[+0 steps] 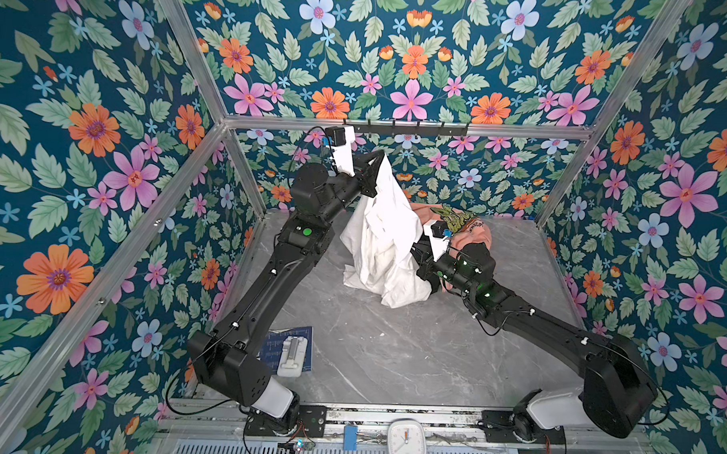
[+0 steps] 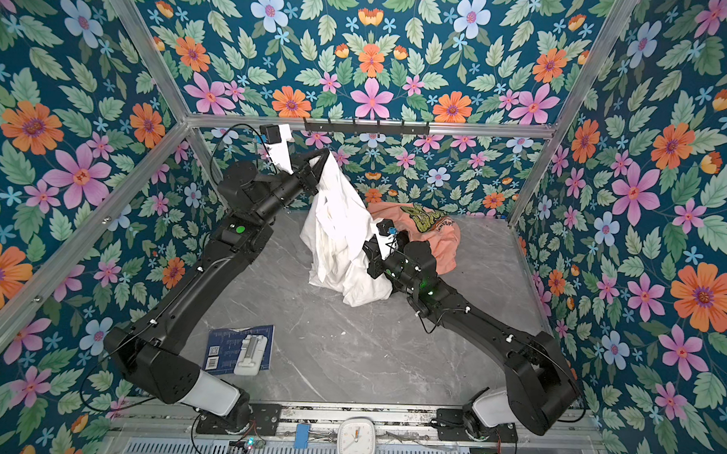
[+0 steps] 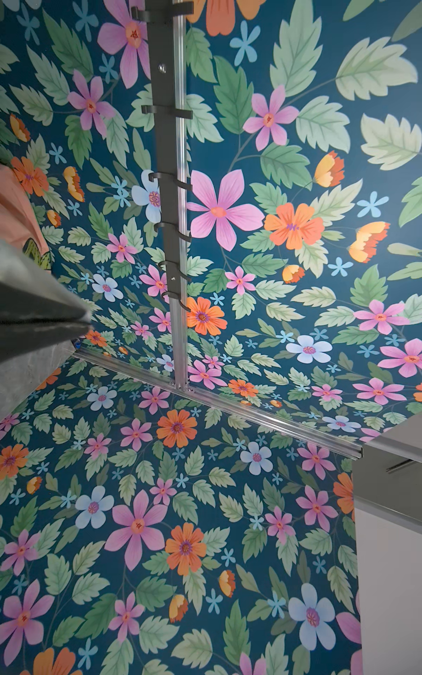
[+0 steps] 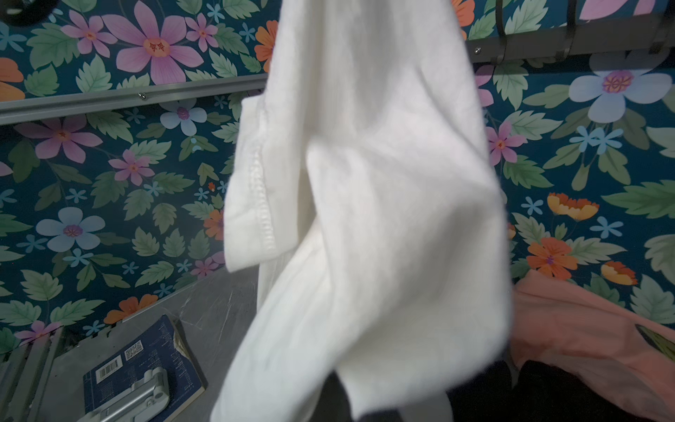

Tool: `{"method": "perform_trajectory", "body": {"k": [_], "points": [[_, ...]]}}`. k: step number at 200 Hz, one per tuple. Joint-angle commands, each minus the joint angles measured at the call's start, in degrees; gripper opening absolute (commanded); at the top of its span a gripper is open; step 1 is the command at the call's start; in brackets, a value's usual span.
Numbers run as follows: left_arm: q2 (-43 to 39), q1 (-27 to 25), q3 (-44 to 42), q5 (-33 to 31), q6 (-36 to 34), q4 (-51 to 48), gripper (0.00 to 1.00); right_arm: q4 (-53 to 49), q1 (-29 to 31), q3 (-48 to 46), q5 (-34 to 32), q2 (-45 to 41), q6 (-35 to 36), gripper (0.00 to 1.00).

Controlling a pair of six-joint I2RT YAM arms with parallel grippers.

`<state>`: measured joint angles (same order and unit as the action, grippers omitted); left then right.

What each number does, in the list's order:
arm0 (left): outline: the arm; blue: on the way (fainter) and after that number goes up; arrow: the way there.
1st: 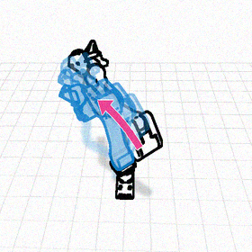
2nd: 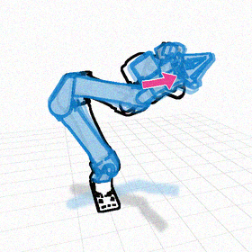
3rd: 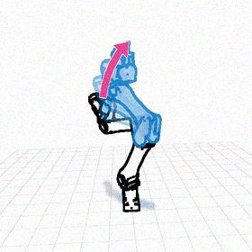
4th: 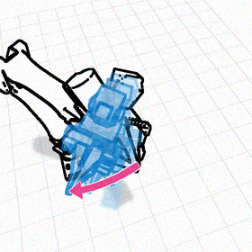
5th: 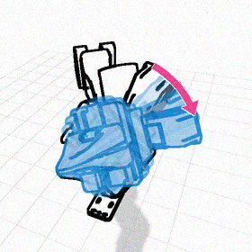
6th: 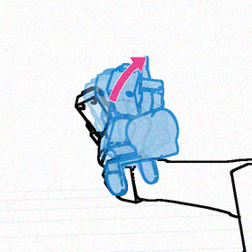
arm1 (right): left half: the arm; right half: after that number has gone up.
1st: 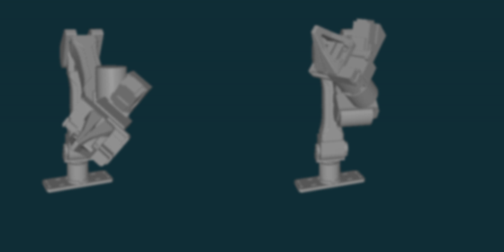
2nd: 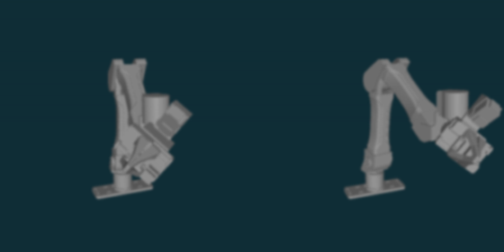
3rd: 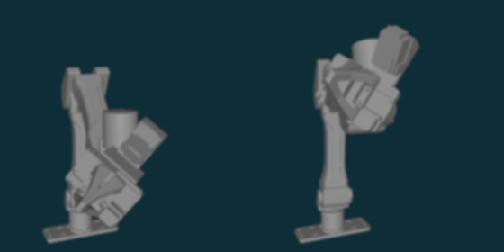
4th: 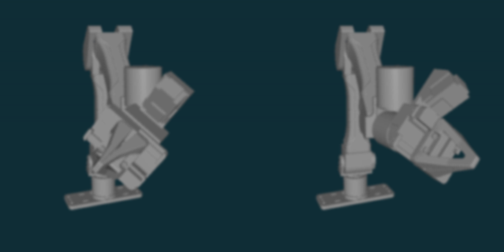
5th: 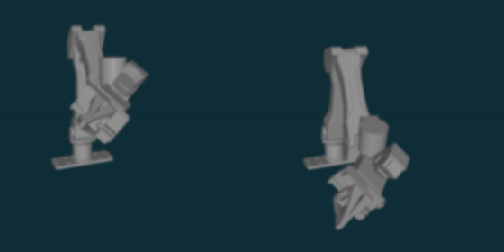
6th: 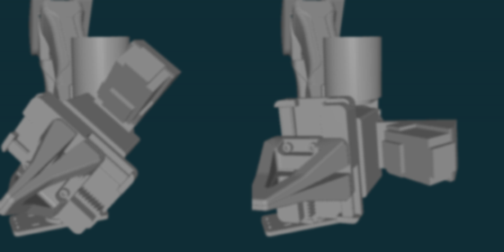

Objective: Pick out a specific cloth from the pile
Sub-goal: 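Grasp the white t-shirt with the right gripper and lift it beside the left gripper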

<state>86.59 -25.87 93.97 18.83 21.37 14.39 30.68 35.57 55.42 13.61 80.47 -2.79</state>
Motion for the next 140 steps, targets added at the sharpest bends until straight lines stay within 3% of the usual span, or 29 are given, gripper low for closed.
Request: {"method": "perform_trajectory", "body": {"k": [1, 140], "points": [[-0.9, 0.0, 0.1, -1.1, -1.8, 0.1, 0.00, -1.4, 0.2, 1.8, -1.2, -1.9, 0.6, 0.00], [-8.0, 0.0, 1.2, -1.9, -3.1, -4.7, 0.00, -15.5, 1.0, 7.8, -4.0, -16.9, 1.5, 0.00]]}}
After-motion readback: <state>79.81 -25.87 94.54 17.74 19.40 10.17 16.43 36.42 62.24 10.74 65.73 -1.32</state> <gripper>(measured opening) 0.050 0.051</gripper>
